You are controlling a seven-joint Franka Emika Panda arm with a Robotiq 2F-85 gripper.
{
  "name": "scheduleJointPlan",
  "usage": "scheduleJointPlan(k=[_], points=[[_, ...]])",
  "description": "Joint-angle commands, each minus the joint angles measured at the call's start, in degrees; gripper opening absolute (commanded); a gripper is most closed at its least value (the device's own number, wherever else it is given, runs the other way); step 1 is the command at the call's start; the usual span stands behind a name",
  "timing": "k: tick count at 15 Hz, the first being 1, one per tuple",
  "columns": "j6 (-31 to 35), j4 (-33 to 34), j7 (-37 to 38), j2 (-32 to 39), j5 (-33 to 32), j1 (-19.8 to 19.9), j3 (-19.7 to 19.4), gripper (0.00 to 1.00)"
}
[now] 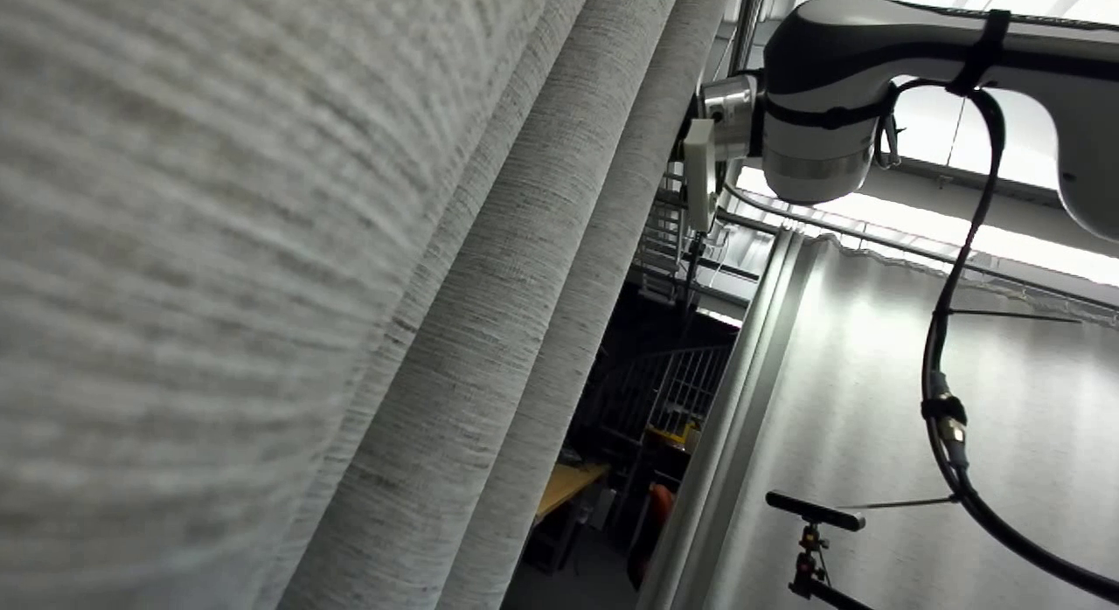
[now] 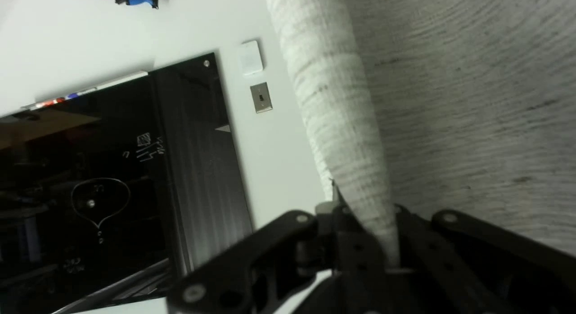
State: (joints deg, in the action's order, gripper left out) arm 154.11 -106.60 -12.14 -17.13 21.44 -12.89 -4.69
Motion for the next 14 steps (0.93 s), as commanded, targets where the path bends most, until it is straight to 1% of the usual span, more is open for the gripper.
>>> scheduleJointPlan(k=[1, 5, 9, 14], points=[[0.43, 3.36, 1.86, 6.43, -2.14, 5.03, -1.58, 0.00], [2.69, 8.74, 4.52, 12.90, -6.79, 12.22, -3.72, 0.00], [4.48, 14.21, 6.09, 17.08, -10.53, 17.90, -6.01, 0.00], [6.17, 16.77, 6.41, 20.58, -13.50, 24.18, -9.70, 0.00]])
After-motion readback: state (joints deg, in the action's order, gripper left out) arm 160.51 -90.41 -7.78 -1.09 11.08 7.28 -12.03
